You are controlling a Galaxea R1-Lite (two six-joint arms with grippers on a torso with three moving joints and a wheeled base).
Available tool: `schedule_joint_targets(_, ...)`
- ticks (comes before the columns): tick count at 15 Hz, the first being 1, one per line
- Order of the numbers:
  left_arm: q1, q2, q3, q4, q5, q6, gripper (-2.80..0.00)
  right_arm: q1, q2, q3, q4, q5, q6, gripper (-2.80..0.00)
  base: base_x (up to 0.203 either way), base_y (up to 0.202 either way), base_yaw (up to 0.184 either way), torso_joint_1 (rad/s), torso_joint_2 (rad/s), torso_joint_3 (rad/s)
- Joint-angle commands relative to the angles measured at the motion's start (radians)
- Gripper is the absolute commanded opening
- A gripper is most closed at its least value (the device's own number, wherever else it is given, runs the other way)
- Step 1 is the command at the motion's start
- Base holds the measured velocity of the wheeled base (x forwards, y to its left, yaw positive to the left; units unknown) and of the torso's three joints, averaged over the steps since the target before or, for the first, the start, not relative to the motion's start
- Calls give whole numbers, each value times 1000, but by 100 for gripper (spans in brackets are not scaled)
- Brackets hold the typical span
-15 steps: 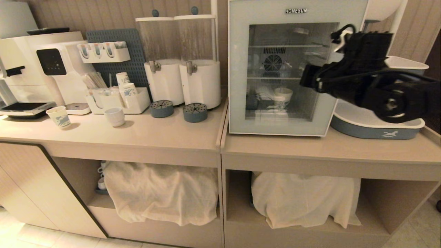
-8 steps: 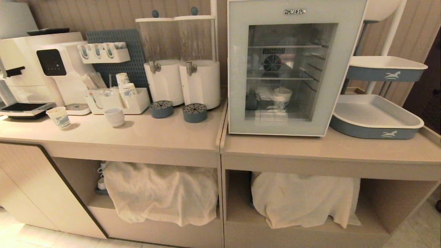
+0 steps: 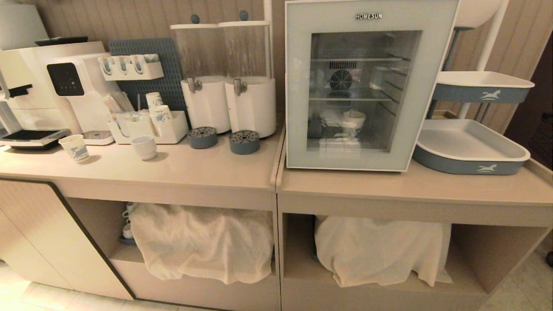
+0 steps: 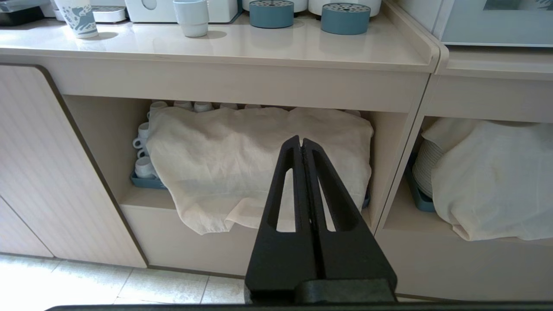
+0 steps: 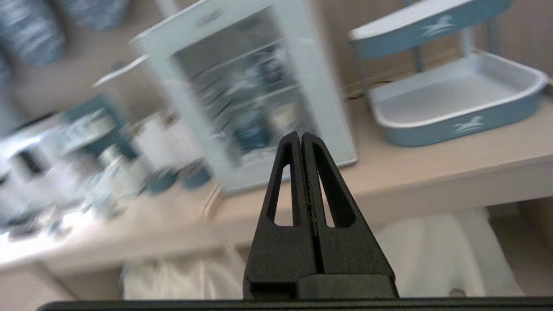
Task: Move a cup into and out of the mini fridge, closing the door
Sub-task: Open the freezer door
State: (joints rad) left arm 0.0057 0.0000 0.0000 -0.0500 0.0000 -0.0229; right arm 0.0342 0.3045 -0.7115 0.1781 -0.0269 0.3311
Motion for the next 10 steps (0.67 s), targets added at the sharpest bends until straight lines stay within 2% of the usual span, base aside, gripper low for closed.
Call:
schedule_joint_targets(1,0,0,20,-2,0,0,-280,-23,-283,177,15,24,-50,-280,0,0,0,0,0,0)
schedule_joint_targets(3,0,0,20,-2,0,0,-280,-30,-308,377,-80,-40,-133,-280,0,0,0,0,0,0)
schedule_joint_targets(5,0,0,20,-2,0,1,-280,-33,-307,600,-268,-64,-287,-280,0,0,0,0,0,0)
schedule_joint_targets(6,0,0,20,-2,0,0,-280,-34,-307,675,-314,-71,-338,-280,0,0,0,0,0,0)
schedule_joint_targets(8,0,0,20,-2,0,1,-280,-35,-306,722,-314,-62,-435,-280,0,0,0,0,0,0)
schedule_joint_targets(9,0,0,20,-2,0,1,-280,-36,-306,713,-267,-3,-457,-280,0,0,0,0,0,0)
schedule_joint_targets(10,0,0,20,-2,0,1,-280,-36,-305,696,-189,20,-468,-280,0,0,0,0,0,0)
